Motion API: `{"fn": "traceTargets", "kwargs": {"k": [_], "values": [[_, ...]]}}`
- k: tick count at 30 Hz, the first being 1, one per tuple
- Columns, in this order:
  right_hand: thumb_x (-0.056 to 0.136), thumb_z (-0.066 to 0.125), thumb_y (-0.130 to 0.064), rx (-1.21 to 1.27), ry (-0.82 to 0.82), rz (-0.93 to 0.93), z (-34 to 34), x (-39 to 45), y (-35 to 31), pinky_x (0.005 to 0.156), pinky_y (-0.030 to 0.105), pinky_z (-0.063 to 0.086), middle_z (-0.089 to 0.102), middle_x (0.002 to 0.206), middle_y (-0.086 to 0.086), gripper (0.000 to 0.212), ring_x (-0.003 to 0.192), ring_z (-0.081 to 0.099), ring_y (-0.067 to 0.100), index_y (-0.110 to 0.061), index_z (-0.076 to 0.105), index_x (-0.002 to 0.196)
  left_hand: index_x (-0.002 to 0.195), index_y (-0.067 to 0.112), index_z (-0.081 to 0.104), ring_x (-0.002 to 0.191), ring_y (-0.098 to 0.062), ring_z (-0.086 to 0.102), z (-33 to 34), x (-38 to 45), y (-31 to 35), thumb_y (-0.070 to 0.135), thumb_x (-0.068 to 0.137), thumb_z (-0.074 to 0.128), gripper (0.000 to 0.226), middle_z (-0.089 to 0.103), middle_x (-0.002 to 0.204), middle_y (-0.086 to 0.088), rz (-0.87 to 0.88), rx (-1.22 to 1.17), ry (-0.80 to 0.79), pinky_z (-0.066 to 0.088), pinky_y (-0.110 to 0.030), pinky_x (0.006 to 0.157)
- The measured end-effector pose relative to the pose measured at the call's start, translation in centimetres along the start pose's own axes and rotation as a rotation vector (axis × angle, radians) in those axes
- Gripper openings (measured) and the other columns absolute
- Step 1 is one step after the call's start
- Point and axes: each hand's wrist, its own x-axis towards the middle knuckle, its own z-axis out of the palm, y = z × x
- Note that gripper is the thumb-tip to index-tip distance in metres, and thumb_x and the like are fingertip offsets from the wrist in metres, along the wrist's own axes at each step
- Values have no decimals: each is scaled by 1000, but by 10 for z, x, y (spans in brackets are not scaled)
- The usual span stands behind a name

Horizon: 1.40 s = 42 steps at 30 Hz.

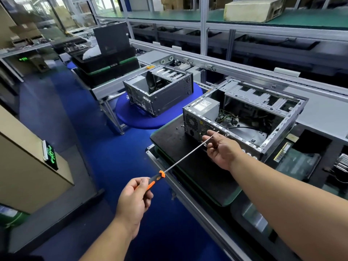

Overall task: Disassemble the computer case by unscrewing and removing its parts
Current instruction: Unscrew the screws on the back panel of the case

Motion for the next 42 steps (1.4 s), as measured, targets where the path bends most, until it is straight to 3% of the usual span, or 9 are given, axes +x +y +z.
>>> {"fn": "traceTargets", "kwargs": {"k": [7,14,19,23,26,28,32,39,42], "values": [[110,42,-19,-16,19,15,4,-2,-5,47,14,36,72,104,8,25,59,42,7,-14,64,121,90,29,74,62,-12,53,1,-4,6,35,109,54,28,64,74,-4,45,51,-2,45,-22,53],[110,42,-18,-49,14,25,3,-6,-6,52,15,36,72,102,8,25,60,42,7,-12,63,122,104,15,71,63,-12,53,2,-5,5,31,110,54,24,62,75,-6,42,65,1,45,-22,52],[110,41,-17,-40,14,43,3,-5,-8,57,17,35,71,105,8,26,61,42,7,-11,63,123,99,25,72,66,-15,54,2,-4,5,28,109,55,19,65,76,-4,76,93,12,48,-26,58],[111,39,-18,-22,15,50,3,-3,-9,54,17,36,71,104,7,27,60,43,7,-11,62,124,103,46,64,71,-9,59,-1,-6,4,24,104,61,23,67,89,7,300,374,10,52,-24,65],[111,39,-18,-5,19,54,4,-2,-9,55,17,35,71,104,7,27,60,42,7,-12,62,124,116,47,57,94,-11,62,-5,-9,-2,26,101,63,26,62,105,17,563,714,-15,49,-18,74],[110,40,-18,2,22,58,4,-1,-9,56,18,35,71,105,7,26,60,42,7,-12,62,122,119,47,55,93,-11,61,-6,-7,-6,30,103,60,24,60,104,18,613,765,-27,49,-19,73],[110,40,-18,11,34,60,4,-1,-9,58,18,34,71,105,7,24,60,42,7,-12,62,118,110,47,63,61,-12,54,-6,-3,-5,47,105,51,13,65,80,3,373,454,-129,47,-26,57],[109,44,-18,-6,33,66,6,-3,-7,59,18,32,73,104,6,22,59,40,7,-12,65,114,111,11,79,47,-17,47,-3,0,12,51,108,50,50,64,78,-18,-447,-151,-204,33,-24,40],[108,44,-15,-10,44,62,6,-2,-7,57,16,32,73,99,4,21,58,40,6,-12,65,109,115,7,78,51,-18,53,-3,1,13,48,107,52,50,67,82,-18,-505,-195,-229,37,-26,42]]}}
